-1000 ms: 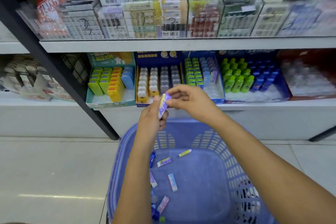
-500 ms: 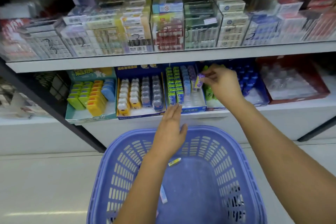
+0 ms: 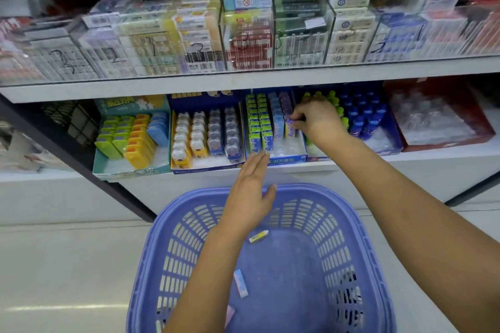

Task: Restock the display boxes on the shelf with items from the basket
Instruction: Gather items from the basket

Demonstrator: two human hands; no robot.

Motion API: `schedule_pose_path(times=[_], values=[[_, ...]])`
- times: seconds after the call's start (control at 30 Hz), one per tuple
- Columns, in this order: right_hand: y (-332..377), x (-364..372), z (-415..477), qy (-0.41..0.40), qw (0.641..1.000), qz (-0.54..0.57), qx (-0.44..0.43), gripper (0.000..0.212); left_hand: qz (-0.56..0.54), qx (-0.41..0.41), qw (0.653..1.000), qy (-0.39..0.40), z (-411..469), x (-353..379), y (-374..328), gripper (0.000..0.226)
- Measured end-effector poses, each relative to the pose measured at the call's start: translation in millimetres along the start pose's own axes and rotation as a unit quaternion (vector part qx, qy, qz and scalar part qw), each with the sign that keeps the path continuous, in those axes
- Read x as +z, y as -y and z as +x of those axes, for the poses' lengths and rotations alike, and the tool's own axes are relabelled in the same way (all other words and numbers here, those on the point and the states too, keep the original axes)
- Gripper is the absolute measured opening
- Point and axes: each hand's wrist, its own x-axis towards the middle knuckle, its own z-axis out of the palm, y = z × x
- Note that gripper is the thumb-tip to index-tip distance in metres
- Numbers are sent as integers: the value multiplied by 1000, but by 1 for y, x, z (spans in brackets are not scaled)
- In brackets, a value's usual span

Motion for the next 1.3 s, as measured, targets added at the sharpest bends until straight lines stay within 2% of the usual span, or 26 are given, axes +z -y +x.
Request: schedule_pose_path(times=[0.07, 0.13, 0.2, 0.27, 0.33, 0.4, 0.5, 0.57, 0.67, 0.77, 0.83, 0.93, 1.1, 1.23, 1.3], values=[[5, -7, -4, -1, 999, -47, -14, 20, -50, -9, 999, 6, 1, -7, 0, 57], [14, -8, -18, -28, 996, -74, -50, 27, -110, -24, 993, -37, -4, -16, 4, 46], [27, 2, -42, -37, 997, -11, -60, 33, -152, -61, 982, -98, -13, -22, 12, 32], [43, 23, -70, 6, 996, 69, -62, 34, -146, -109, 976, -119, -23, -22, 27, 24], [55, 53, -96, 86, 989, 95, -79, 30, -86, -178, 978, -65, -33, -13, 47, 23], [64, 87, -118, 155, 980, 83, -90, 28, -2, -251, 966, 62, -48, 4, 71, 26], [70, 138, -150, 294, 950, 69, -83, 28, 93, -321, 911, 244, -81, 33, 104, 34], [72, 168, -171, 394, 912, 52, -100, 32, 110, -363, 879, 288, -101, 49, 123, 35], [75, 207, -195, 474, 874, 40, -104, 41, 121, -410, 858, 286, -121, 70, 143, 35], [84, 236, -210, 499, 860, 71, -80, 34, 106, -448, 851, 253, -129, 86, 153, 33], [87, 253, -222, 516, 848, 93, -79, 36, 95, -466, 845, 245, -133, 92, 158, 32], [85, 270, -234, 520, 849, 84, -51, 35, 108, -471, 833, 270, -141, 99, 165, 34], [75, 281, -240, 494, 863, 92, -52, 34, 144, -466, 824, 290, -143, 106, 172, 37], [69, 277, -227, 526, 845, 94, -25, 25, 128, -492, 803, 312, -135, 103, 174, 38], [61, 269, -212, 530, 842, 104, -6, 26, 101, -515, 798, 296, -130, 96, 174, 39]])
